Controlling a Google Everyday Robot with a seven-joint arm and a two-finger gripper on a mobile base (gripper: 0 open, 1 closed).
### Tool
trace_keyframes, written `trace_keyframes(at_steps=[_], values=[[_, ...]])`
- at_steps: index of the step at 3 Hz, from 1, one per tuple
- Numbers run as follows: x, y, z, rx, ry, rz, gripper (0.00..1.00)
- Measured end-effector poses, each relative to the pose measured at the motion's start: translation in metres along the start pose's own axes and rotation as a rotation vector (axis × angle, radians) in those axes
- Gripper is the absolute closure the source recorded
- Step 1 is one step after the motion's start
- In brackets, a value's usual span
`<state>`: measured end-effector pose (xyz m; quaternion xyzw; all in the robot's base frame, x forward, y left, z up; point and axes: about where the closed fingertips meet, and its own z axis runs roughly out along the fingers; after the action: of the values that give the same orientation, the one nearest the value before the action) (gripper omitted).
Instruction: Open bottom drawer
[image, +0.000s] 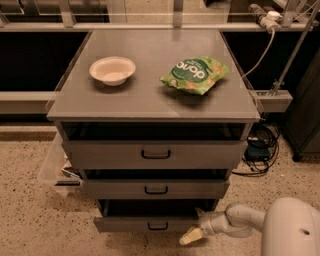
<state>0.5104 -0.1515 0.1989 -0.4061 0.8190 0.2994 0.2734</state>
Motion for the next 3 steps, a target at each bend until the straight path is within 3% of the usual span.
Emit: trace_keyframes(at_steps=[3], values=[[0.0051,0.0126,0.0026,-0.069,0.054,0.026,0.00]])
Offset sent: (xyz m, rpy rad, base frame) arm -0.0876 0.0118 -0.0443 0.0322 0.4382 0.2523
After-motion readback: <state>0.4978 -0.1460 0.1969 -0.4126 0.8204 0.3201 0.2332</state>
